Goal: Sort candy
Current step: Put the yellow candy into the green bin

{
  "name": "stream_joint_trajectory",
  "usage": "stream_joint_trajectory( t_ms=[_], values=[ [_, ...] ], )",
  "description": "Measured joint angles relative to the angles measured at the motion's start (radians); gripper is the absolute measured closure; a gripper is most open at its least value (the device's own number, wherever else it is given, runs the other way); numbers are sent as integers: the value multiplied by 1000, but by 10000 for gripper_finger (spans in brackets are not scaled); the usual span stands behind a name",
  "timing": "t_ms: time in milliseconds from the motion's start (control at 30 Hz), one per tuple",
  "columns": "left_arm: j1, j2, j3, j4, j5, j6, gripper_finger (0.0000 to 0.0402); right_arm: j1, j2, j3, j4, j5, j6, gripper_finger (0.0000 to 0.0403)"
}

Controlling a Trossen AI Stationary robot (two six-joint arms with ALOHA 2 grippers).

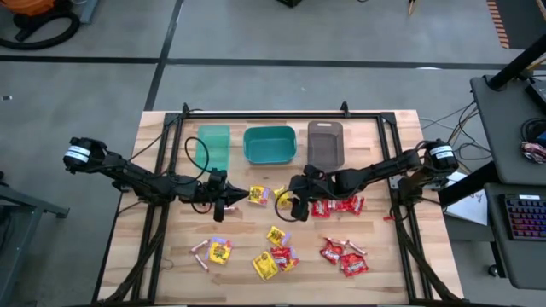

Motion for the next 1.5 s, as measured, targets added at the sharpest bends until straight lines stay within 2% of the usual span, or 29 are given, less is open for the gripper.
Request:
stream_joint_trajectory(
  t_ms=[200, 433, 667, 1267, 1500],
  values=[
    [0, 0, 0, 3, -3, 21, 402, 28, 5, -35, 12, 1, 51, 181],
    [0, 0, 0, 8, -3, 22, 402, 28, 138, -41, 123, 1, 51, 181],
    [0, 0, 0, 8, -1, -4, 402, 31, 224, -4, 127, -1, 98, 181],
    [1, -12, 0, 6, 60, 76, 402, 33, 224, 1, 140, 79, 122, 182],
    [0, -12, 0, 2, 60, 76, 402, 34, 208, 32, 93, 78, 134, 201]
  ],
)
